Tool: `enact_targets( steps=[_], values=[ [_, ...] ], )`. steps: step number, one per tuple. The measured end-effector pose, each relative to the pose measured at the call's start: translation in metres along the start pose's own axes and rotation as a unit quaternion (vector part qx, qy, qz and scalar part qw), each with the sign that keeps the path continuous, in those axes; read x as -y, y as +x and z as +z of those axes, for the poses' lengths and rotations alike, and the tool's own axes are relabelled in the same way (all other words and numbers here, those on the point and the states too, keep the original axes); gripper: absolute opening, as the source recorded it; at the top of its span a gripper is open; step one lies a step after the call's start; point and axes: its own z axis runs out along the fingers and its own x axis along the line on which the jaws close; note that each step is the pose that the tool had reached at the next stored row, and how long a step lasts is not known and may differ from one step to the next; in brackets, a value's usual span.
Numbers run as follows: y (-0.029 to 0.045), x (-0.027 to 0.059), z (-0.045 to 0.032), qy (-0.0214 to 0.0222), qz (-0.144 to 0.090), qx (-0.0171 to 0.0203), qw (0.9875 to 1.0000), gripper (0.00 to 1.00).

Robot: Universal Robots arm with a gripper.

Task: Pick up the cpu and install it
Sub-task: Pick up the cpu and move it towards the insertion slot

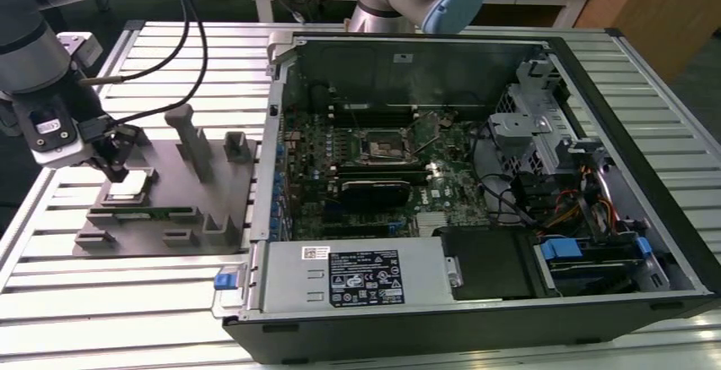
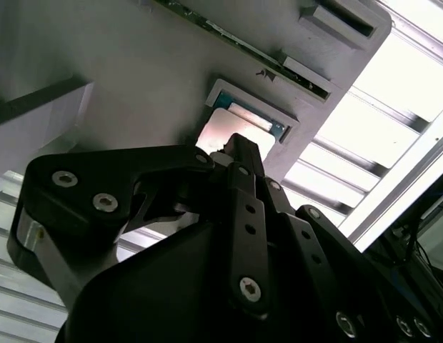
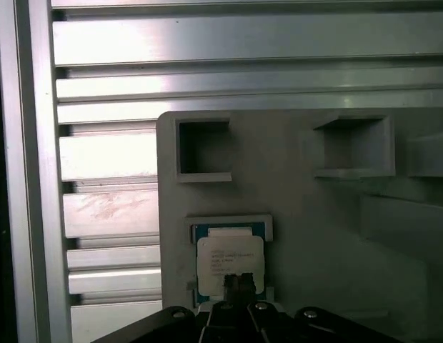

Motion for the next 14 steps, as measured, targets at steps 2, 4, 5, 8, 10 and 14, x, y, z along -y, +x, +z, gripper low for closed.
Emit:
enact_targets(
  steps=[2,4,5,8,10,14],
  values=[
    [0.0001,-0.0001,0.0025,-0.0001,0.000,0.0018,1.0000,0.11],
    [0.0003,-0.0001,0.0053,-0.0003,0.000,0.0034,1.0000,0.11],
    [0.0003,-0.0001,0.0069,-0.0003,0.000,0.0043,1.0000,0.11],
    [0.0006,-0.0002,0.0110,-0.0011,-0.001,0.0056,1.0000,0.11],
    [0.0008,-0.0002,0.0136,-0.0027,-0.001,0.0060,1.0000,0.11],
    [0.0009,-0.0002,0.0164,-0.0046,-0.001,0.0061,1.0000,0.11]
  ],
)
